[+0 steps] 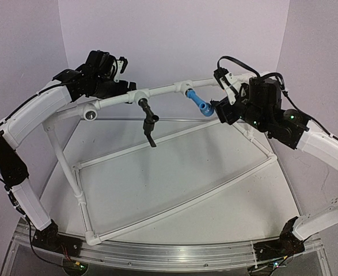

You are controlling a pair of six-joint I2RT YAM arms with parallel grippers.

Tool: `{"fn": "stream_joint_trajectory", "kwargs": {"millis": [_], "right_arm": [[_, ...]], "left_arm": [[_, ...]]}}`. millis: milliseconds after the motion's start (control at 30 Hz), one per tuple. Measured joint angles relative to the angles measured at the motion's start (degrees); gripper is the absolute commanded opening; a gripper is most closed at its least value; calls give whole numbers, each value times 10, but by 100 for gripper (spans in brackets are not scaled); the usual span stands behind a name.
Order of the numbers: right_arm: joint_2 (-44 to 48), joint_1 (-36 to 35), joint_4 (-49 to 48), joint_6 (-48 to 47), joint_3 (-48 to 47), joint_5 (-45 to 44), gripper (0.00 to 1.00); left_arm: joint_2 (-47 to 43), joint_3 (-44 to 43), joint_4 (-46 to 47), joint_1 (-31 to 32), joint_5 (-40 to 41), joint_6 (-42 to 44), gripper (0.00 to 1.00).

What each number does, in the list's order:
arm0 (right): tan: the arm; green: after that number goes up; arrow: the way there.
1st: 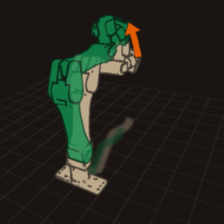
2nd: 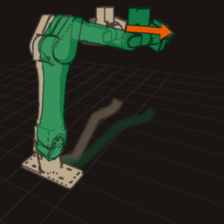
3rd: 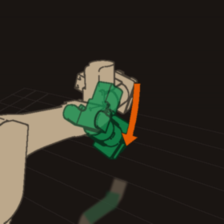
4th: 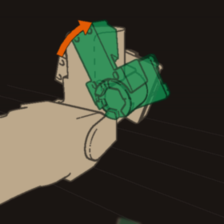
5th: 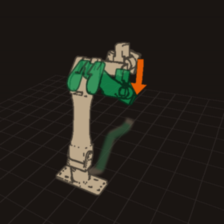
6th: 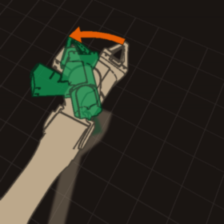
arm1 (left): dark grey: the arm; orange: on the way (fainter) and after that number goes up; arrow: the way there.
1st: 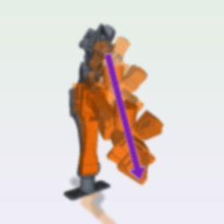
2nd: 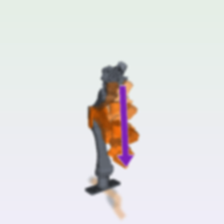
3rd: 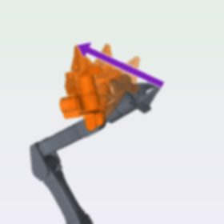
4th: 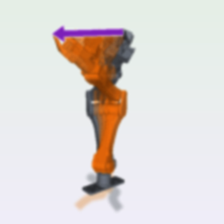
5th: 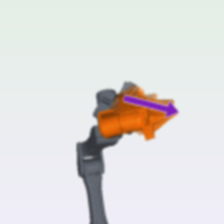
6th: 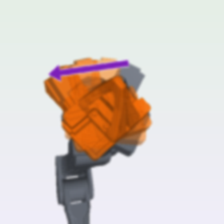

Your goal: Install the water faucets

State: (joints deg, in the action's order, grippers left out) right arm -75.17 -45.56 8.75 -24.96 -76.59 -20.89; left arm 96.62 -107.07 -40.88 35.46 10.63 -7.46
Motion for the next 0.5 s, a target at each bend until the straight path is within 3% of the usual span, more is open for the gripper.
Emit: {"fn": "stream_joint_trajectory", "kwargs": {"millis": [500], "right_arm": [[-12,3,-16,-17,36,105,91]], "left_arm": [[-4,7,4,0,0,0,91]]}}
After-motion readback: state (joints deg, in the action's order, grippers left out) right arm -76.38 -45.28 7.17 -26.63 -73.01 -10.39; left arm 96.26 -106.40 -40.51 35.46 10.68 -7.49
